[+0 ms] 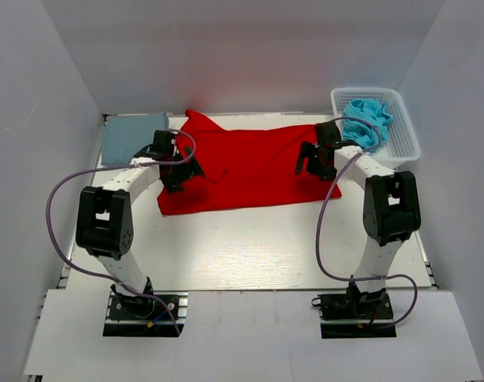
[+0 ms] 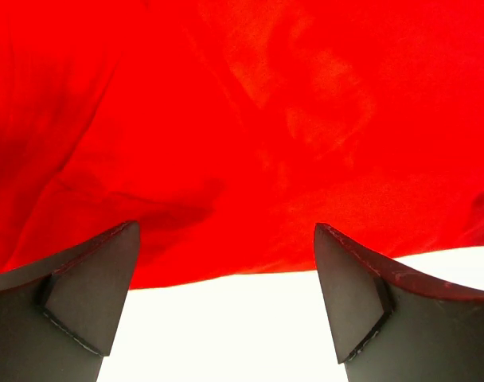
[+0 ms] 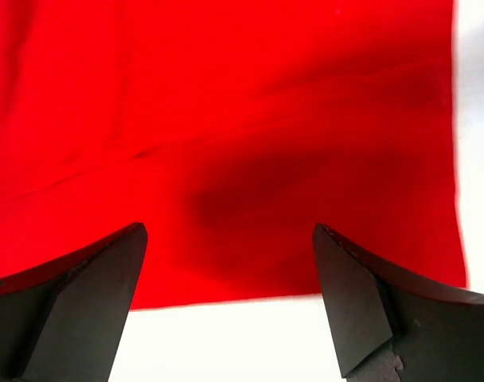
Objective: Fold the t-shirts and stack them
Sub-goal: Fold the flattened tshirt in 1/3 of the way
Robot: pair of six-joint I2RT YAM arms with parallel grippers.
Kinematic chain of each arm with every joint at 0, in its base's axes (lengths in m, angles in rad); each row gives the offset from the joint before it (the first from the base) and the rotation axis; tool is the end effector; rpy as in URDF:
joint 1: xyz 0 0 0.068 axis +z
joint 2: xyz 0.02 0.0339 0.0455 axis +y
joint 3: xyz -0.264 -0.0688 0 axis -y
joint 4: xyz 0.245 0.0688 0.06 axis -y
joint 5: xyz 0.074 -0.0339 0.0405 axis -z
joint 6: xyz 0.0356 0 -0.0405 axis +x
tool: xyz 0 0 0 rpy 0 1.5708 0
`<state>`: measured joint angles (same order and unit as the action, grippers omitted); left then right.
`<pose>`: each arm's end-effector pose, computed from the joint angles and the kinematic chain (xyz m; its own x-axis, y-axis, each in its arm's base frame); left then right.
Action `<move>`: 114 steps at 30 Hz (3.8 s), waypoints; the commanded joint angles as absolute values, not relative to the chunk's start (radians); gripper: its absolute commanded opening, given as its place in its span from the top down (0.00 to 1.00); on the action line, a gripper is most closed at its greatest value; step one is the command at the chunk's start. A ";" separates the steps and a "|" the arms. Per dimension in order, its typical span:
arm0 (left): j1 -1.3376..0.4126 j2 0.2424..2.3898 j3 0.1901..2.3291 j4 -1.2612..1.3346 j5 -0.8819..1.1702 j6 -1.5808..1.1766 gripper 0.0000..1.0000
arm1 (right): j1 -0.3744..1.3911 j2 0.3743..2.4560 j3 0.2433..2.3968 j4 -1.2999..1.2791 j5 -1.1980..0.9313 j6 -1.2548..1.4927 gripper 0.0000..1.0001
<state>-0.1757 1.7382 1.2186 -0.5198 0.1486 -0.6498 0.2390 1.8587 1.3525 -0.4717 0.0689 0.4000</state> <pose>0.3553 -0.0684 0.2101 -0.8251 -0.4612 -0.3262 -0.3171 0.8560 -0.4082 0.3887 0.0922 0.2095 -0.8196 0.2002 -0.5369 0.1307 0.9776 0.1650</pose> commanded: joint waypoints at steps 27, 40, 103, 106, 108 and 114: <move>-0.181 0.820 0.638 -0.657 0.368 -0.767 0.00 | 0.390 1.112 0.673 -0.472 -0.111 0.483 0.10; -0.282 1.224 0.782 -0.612 0.327 -0.591 0.03 | 0.383 1.226 0.825 -0.465 0.065 0.483 0.10; -0.373 1.384 0.744 -0.425 0.080 -0.762 0.42 | 0.367 1.261 0.792 -0.443 0.025 0.491 0.10; -0.373 1.414 0.735 -0.416 0.092 -0.773 0.42 | 0.364 1.264 0.793 -0.434 0.015 0.491 0.10; -0.373 1.439 0.735 -0.402 0.092 -0.773 0.42 | 0.367 1.267 0.796 -0.437 0.017 0.491 0.10; -0.373 1.489 0.771 -0.360 0.072 -0.782 0.40 | 0.365 1.266 0.805 -0.445 0.021 0.483 0.10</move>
<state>-0.3687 1.4792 0.7433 -0.3817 0.0944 -0.7719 0.3683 1.2713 0.8009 -0.4614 0.0231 0.4904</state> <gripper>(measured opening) 0.596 0.904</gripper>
